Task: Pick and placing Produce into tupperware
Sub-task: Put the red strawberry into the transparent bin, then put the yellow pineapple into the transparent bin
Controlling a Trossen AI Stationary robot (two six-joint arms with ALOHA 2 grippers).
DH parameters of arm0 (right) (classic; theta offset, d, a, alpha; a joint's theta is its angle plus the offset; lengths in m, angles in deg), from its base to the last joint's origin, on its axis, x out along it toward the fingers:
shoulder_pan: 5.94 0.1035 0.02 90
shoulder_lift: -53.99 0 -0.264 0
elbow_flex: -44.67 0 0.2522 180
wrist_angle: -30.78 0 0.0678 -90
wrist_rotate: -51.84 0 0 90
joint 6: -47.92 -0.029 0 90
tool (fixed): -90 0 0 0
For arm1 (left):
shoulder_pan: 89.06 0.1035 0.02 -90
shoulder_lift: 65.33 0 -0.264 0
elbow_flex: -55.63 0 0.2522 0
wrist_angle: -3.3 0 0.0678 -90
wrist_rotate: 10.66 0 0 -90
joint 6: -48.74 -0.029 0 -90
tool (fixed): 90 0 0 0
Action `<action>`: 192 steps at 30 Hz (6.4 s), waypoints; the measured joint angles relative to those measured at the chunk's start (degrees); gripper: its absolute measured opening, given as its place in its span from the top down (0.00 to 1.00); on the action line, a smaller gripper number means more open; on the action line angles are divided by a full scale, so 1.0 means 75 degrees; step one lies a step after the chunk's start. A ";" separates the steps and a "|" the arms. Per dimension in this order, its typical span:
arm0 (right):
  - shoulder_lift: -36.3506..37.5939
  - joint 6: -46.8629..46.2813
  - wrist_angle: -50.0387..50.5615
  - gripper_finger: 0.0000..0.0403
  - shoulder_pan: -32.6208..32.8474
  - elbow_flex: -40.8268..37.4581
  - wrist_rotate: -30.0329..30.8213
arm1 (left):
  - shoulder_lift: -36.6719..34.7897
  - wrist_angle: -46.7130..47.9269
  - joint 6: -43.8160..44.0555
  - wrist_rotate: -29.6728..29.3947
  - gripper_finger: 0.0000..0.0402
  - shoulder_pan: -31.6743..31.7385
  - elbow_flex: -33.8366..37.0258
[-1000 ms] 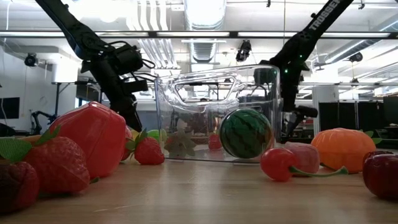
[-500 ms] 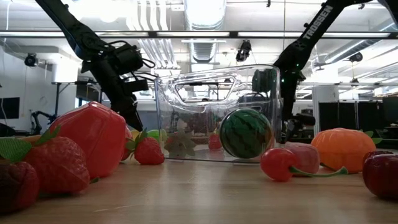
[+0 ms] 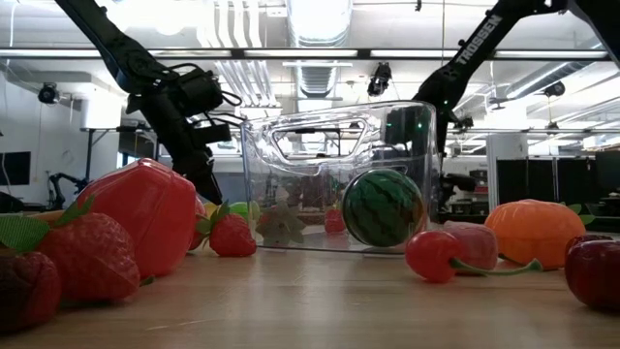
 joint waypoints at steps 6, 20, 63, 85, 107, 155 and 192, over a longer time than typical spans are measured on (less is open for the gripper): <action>-0.0133 0.0062 0.0237 0.52 0.0003 0.0030 -0.0123 | 0.0000 0.0000 0.0001 -0.0015 0.35 0.0000 0.0001; -0.0119 0.0173 0.0640 0.55 0.0003 0.0071 -0.0201 | 0.0000 0.0000 0.0012 -0.0021 0.35 0.0000 0.0001; 0.2601 0.1898 0.2907 0.66 0.4356 0.1598 -0.2375 | -0.0003 -0.0009 0.0790 -0.0015 0.35 -0.0006 -0.0013; 0.1314 0.1939 0.2434 0.30 0.5580 0.1584 -0.1322 | -0.0003 -0.0009 0.0797 -0.0016 0.35 -0.0009 0.0016; 0.4777 -0.0461 0.4974 0.21 0.5738 0.1378 0.2873 | -0.0352 0.3102 -0.1271 0.0036 0.35 -0.0145 -0.1242; 0.4797 -0.1072 0.4973 0.21 0.5776 0.0488 0.2535 | 0.1303 0.2384 -0.0207 0.0063 0.49 -0.0155 -0.1190; 0.7940 -0.1462 0.5548 0.21 0.7184 0.0488 0.2996 | 0.2309 0.2314 0.4657 -0.1077 0.52 -0.5425 -0.5150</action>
